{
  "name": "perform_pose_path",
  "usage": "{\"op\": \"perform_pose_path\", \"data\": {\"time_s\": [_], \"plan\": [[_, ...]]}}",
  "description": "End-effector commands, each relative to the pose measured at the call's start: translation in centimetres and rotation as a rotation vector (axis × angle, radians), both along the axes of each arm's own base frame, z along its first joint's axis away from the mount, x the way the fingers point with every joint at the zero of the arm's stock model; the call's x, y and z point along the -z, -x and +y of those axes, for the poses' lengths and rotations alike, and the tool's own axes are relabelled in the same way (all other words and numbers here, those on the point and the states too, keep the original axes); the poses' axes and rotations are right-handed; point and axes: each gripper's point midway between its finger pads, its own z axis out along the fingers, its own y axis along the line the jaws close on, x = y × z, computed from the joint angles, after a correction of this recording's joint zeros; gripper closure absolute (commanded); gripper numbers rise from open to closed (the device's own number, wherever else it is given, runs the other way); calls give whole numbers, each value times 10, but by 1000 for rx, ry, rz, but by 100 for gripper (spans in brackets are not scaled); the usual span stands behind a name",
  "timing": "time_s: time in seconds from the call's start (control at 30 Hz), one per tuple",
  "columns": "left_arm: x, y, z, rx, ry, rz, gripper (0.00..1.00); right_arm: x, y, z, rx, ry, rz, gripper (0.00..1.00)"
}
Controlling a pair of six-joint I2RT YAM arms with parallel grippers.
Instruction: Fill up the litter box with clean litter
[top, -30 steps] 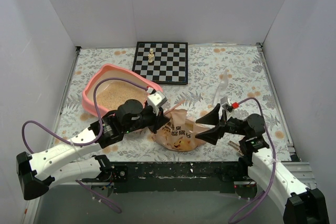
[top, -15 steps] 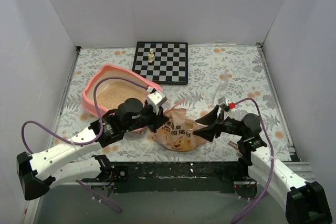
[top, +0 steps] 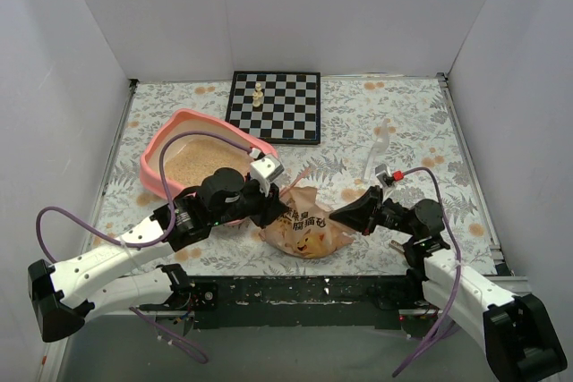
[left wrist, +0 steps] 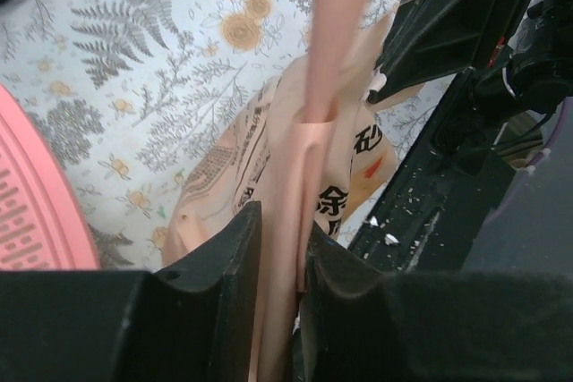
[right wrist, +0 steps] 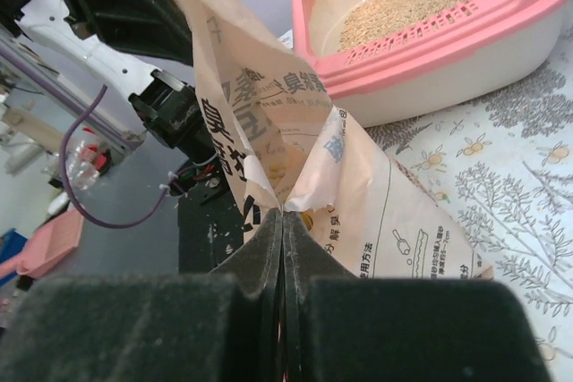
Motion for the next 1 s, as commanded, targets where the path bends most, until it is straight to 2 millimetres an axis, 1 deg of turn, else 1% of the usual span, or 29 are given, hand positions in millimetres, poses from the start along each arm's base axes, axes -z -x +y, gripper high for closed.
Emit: {"op": "perform_pose_path", "data": {"time_s": [0.0,0.03,0.07,0.1,0.17,0.2,0.23,0.27,0.3,0.4,0.47,0.57,0.67,0.83,0.9,0.97], "plan": [[13,16,6,12,-19,115,70,-32,3,0,2,-129,25,99],[13,19,6,17,-8,131,64,-28,2,-1,13,-122,55,99],[13,21,6,13,6,145,53,-24,-2,-1,35,-106,71,99],[16,23,7,8,18,159,45,-20,-6,-2,58,-81,85,99],[16,27,8,6,60,165,31,-15,-14,-7,119,-32,74,99],[15,27,9,1,86,162,28,-13,-16,-9,139,-19,73,99],[12,27,10,-6,111,155,21,-13,-17,-12,155,-14,77,99],[14,25,11,-26,131,148,14,-11,-19,-14,166,-7,90,99],[15,23,14,-42,152,139,3,-9,-19,-16,173,-2,96,99],[14,18,16,-84,233,114,2,-5,-17,-17,171,0,107,99],[9,17,16,-93,300,90,2,-5,-14,-17,160,-3,107,99],[-6,16,16,-85,413,29,2,-6,-9,-16,137,-3,99,99],[-9,13,14,-74,450,-15,2,-8,-5,-16,117,-6,94,99],[-6,6,7,-64,456,-62,2,-9,0,-15,88,-3,90,99],[0,4,1,-50,443,-58,2,-8,1,-14,78,-2,90,99],[8,2,-6,-37,427,-43,5,-7,1,-15,83,-2,94,99]]}}
